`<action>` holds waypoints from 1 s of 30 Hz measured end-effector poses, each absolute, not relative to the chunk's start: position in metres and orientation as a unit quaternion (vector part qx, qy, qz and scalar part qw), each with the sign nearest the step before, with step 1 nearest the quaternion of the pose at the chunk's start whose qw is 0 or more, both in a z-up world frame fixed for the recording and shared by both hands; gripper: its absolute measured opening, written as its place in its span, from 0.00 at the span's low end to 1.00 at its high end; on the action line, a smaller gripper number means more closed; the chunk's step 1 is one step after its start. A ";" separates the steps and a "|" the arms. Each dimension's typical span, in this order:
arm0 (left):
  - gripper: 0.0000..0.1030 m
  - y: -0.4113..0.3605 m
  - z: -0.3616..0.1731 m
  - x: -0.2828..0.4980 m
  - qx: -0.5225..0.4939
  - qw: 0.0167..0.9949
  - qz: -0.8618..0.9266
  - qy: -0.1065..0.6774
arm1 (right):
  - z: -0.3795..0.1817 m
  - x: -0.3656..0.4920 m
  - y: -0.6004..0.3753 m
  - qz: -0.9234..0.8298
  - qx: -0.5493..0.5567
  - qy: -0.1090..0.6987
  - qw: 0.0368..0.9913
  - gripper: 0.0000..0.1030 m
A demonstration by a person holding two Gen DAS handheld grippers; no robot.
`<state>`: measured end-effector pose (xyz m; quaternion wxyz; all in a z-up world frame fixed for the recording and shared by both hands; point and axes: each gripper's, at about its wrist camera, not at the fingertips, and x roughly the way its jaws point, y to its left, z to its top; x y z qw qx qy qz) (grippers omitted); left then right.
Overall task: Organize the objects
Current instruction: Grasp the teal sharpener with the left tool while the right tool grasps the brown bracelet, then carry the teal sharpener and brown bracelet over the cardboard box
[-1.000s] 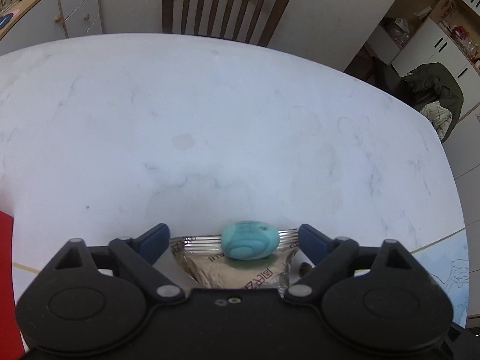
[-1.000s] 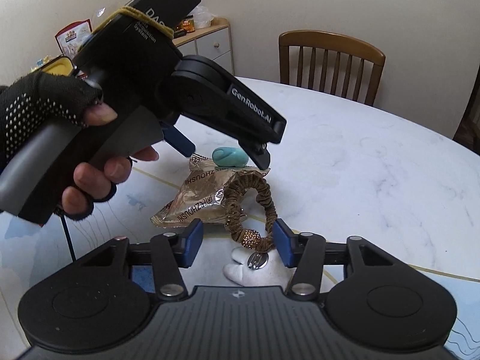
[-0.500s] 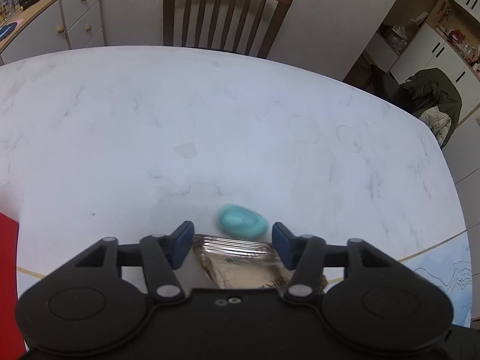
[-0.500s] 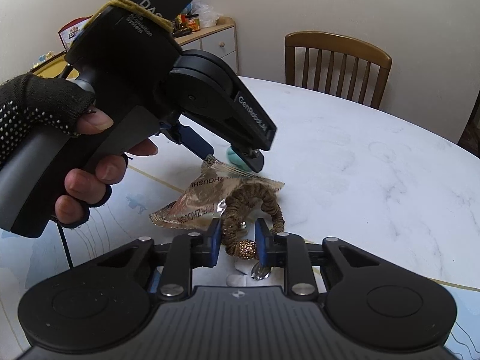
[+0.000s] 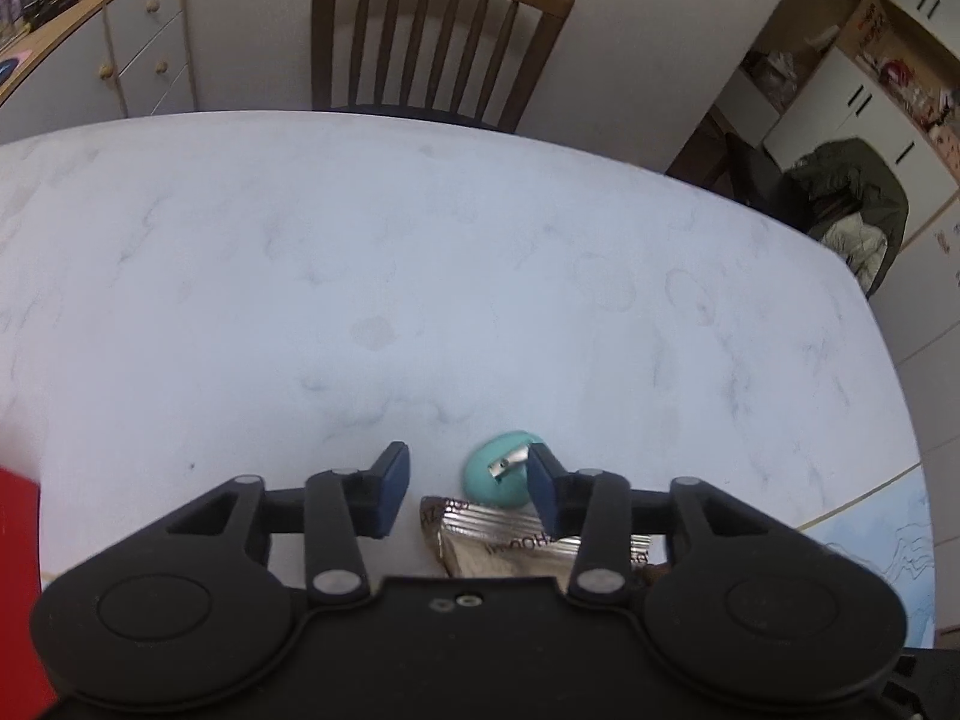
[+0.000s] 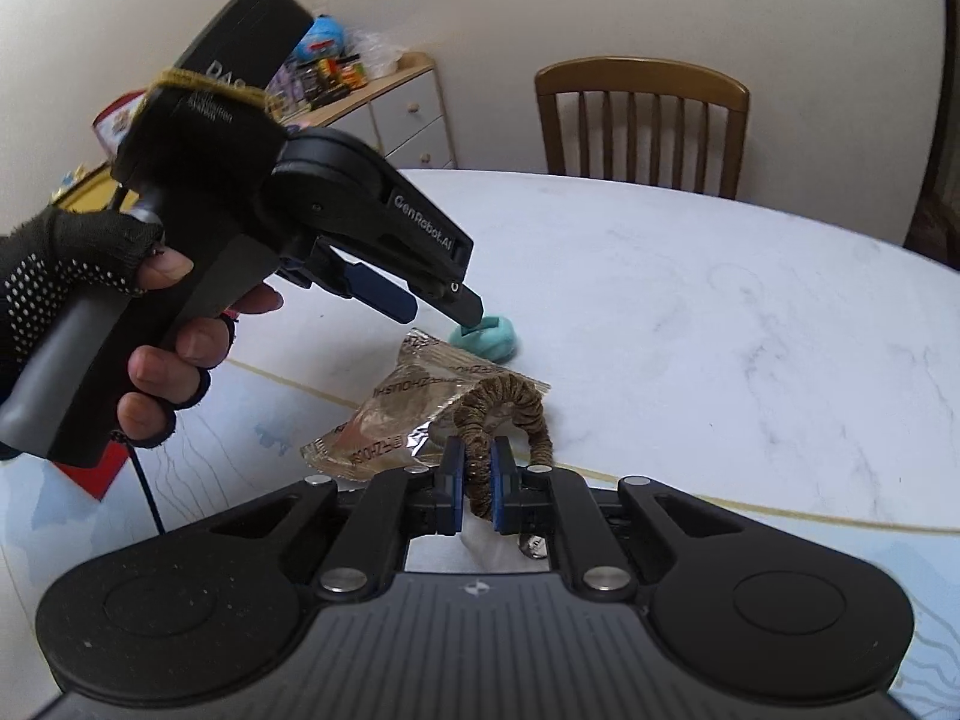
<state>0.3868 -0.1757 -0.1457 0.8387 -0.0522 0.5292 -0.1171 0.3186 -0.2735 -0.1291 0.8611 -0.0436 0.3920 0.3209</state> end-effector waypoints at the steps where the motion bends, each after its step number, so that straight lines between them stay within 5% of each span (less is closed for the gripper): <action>1: 0.60 -0.179 -0.147 0.388 -0.045 0.840 -0.116 0.529 | -0.129 0.320 -0.276 0.317 -0.036 0.394 0.862 0.08; 3: 0.75 -0.185 -0.148 0.391 -0.029 0.845 -0.111 0.523 | -0.128 0.319 -0.283 0.313 -0.019 0.398 0.862 0.08; 9: 0.73 -0.201 -0.156 0.393 -0.008 0.838 -0.127 0.530 | -0.126 0.328 -0.296 0.306 0.015 0.408 0.860 0.08; 15: 0.62 -0.205 -0.168 0.391 0.004 0.840 -0.128 0.528 | -0.125 0.335 -0.299 0.304 0.025 0.409 0.860 0.08; 20: 0.35 -0.208 -0.166 0.383 0.012 0.844 -0.140 0.518 | -0.125 0.341 -0.302 0.300 0.038 0.412 0.859 0.08; 30: 0.35 -0.198 -0.146 0.380 -0.006 0.850 -0.130 0.511 | -0.117 0.340 -0.310 0.291 0.064 0.409 0.862 0.08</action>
